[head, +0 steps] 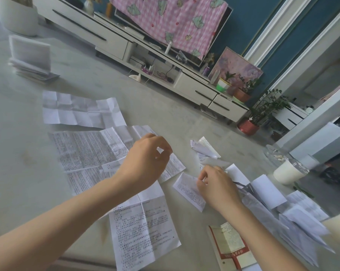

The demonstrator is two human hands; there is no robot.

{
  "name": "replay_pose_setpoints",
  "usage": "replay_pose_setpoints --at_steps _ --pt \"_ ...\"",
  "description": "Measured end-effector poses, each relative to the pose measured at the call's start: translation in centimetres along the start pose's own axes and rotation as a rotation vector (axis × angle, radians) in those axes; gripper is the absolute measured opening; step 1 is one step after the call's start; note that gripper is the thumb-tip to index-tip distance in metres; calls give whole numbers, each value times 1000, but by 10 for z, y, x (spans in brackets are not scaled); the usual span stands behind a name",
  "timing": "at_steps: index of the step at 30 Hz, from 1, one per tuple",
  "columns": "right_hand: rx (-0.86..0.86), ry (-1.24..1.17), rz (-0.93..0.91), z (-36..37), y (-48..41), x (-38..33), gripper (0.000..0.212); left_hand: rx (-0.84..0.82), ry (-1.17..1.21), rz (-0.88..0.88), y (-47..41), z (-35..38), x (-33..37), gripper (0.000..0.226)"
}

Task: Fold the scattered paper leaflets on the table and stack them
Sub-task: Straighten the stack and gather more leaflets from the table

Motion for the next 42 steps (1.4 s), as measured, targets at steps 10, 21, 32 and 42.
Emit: replay_pose_setpoints --at_steps 10,21,32,42 --pt "54 -414 -110 -36 16 -24 4 59 24 -27 -8 -14 3 16" --pt "-474 -545 -37 10 50 -68 83 73 28 -87 -8 -17 -2 20" --pt "-546 -909 101 15 49 -75 37 85 43 -104 -9 -20 -4 22" --pt "-472 -1286 154 -20 19 -42 12 -3 69 -362 -15 -28 -22 43"
Point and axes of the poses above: each hand's wrist, its own y-axis away from the middle knuckle, its own z-axis out of the palm, x = y × z, the point moved 4 cm from there along -y, towards the middle knuckle, and after that the axes turned 7 degrees about y, right-handed, at the moved point
